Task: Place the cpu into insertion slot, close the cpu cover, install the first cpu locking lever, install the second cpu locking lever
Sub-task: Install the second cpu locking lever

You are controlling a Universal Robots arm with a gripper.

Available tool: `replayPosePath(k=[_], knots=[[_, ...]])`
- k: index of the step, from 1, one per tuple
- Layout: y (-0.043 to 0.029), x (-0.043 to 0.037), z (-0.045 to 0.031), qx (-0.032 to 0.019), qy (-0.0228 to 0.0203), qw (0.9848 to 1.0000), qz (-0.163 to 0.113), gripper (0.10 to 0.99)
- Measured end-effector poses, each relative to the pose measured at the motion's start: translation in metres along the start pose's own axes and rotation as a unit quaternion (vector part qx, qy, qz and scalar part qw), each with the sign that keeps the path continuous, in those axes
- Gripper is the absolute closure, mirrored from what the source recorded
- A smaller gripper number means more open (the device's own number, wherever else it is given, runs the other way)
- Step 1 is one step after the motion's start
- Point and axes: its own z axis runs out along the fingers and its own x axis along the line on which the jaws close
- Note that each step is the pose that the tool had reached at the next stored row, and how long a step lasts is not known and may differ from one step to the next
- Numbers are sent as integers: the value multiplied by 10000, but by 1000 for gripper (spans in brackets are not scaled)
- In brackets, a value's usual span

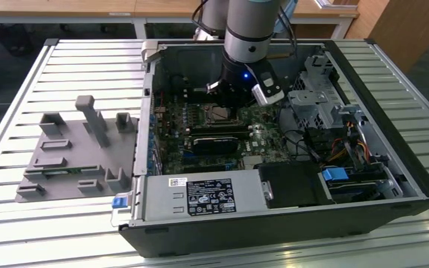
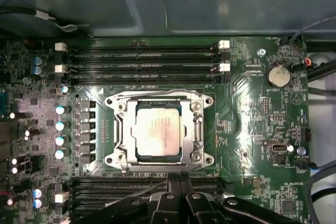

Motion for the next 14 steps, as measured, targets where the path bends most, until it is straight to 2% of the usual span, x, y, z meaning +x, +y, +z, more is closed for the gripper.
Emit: replayPosePath(k=[3,10,13,14], knots=[[-6,56,0,-16,0,10000,-1,969],[-16,250,2,-44,1,10000,-1,969],[-17,288,5,-66,2,10000,-1,969],[-20,302,34,-76,3,10000,-2,969]])
